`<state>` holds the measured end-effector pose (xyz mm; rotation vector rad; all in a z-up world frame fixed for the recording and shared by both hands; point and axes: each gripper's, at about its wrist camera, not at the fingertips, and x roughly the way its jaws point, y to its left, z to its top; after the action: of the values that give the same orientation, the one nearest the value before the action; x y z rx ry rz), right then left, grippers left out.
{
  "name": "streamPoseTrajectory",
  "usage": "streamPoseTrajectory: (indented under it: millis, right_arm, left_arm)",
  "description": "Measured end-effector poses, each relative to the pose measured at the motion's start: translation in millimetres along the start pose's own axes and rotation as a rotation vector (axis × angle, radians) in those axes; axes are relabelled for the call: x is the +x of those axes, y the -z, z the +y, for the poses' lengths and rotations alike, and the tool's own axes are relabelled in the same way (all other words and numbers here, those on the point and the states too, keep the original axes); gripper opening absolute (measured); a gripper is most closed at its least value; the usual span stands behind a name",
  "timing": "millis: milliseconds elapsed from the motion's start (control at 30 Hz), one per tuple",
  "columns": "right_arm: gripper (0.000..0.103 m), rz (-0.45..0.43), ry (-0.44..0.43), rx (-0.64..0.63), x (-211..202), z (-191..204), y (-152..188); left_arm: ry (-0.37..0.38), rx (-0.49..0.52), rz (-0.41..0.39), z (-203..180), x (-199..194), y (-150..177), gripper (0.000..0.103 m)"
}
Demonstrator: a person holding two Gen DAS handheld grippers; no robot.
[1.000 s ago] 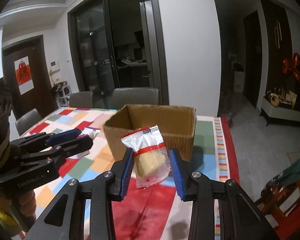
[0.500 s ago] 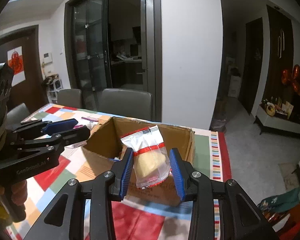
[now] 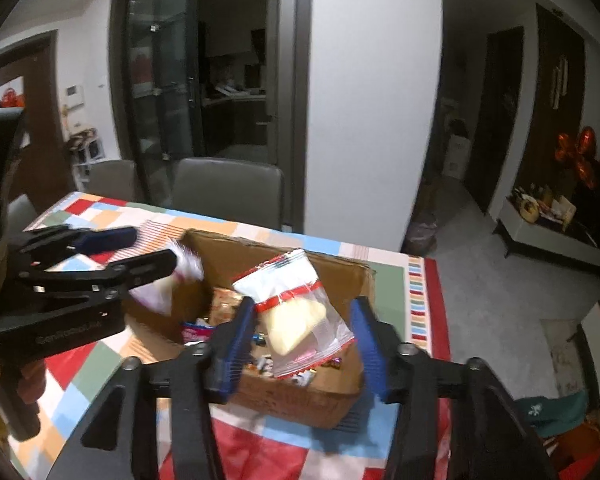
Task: Organize snacks
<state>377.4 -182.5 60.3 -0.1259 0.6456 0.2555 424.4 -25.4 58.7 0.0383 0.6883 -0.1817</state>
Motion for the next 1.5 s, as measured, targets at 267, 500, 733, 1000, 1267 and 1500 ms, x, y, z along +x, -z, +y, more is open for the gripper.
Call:
streamPoseTrajectory:
  millis: [267,500,733,1000,1267,1500]
  right_arm:
    - [0.076,0.062,0.048,0.032,-5,-6,14]
    - [0.081,0.042,0.059,0.052,-33,-5,29]
    - [0.085,-0.046,0.07,0.05,-82,9,45]
    - [0.09,-0.145,0.067,0.046,-138,31,72]
    - [0.092,-0.188,0.055,0.04,-181,49,108]
    - [0.092,-0.2,0.056,0.066,-210,57,144]
  left_arm:
    - [-0.099,0.018,-0.011,-3,-27,22,0.08]
    - [-0.129,0.013,-0.084,-8,-66,42,0.09]
    - [-0.132,0.004,-0.168,-12,-116,72,0.1]
    - [-0.126,0.002,-0.227,-20,-170,102,0.103]
    - [-0.148,0.026,-0.279,-35,-217,143,0.103]
    - [-0.134,0.035,-0.306,-45,-245,177,0.103]
